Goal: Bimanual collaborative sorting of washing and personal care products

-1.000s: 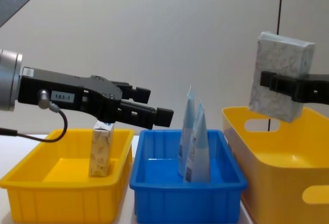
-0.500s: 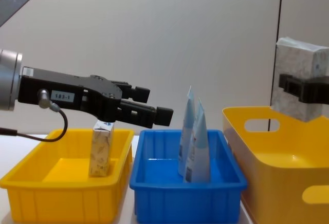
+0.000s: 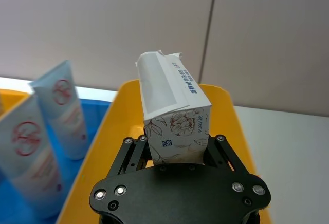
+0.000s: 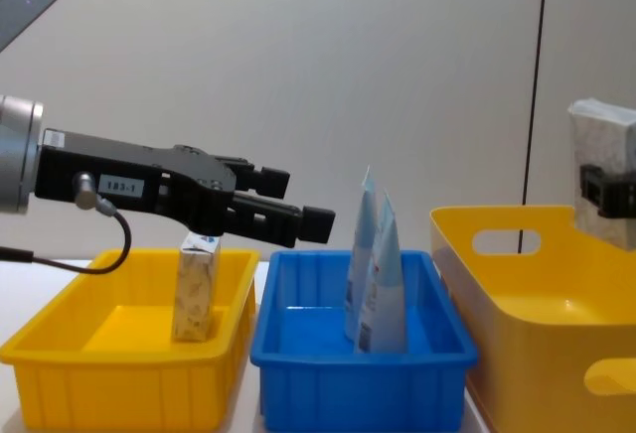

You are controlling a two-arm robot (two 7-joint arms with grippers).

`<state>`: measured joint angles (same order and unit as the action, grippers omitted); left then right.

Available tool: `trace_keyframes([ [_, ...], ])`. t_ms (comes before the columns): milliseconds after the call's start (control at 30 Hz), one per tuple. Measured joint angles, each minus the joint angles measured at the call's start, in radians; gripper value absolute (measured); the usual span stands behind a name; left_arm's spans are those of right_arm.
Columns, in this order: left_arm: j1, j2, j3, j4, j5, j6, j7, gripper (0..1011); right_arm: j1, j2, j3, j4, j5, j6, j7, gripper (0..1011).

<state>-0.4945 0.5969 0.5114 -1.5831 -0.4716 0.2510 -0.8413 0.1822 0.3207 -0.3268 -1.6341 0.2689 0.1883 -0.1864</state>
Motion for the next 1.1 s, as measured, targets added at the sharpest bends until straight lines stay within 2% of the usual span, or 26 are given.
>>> trace_keyframes([
  [67,0.000,0.000,0.000,0.000,0.000,0.000,0.000,1000,0.003,-0.004,-0.001,0.006,-0.008,0.002,-0.010,351],
  [133,0.000,0.000,0.000,0.000,0.000,0.000,0.000,1000,0.021,-0.022,-0.007,0.039,-0.042,0.009,-0.056,351],
  [167,0.000,0.000,0.000,0.000,0.000,0.000,0.001,1000,0.021,-0.022,-0.007,0.039,-0.042,0.009,-0.056,351],
  [400,0.000,0.000,0.000,0.000,0.000,0.000,0.001,1000,0.071,-0.064,-0.023,0.134,-0.123,0.017,-0.149,352],
  [667,0.000,0.000,0.000,0.000,0.000,0.000,0.001,1000,0.104,-0.090,-0.032,0.197,-0.171,0.018,-0.201,349],
  [900,0.000,0.000,0.000,0.000,0.000,0.000,0.001,1000,0.120,-0.102,-0.037,0.229,-0.193,0.018,-0.226,533],
  [933,0.000,0.000,0.000,0.000,0.000,0.000,0.001,1000,0.123,-0.104,-0.038,0.233,-0.197,0.018,-0.230,596],
  [1000,0.000,0.000,0.000,0.000,0.000,0.000,0.001,1000,0.125,-0.106,-0.038,0.237,-0.200,0.018,-0.234,632],
  [1033,0.000,0.000,0.000,0.000,0.000,0.000,0.001,1000,0.127,-0.108,-0.039,0.241,-0.203,0.018,-0.237,690],
  [1100,0.000,0.000,0.000,0.000,0.000,0.000,0.001,1000,0.130,-0.110,-0.040,0.247,-0.207,0.019,-0.242,739],
])
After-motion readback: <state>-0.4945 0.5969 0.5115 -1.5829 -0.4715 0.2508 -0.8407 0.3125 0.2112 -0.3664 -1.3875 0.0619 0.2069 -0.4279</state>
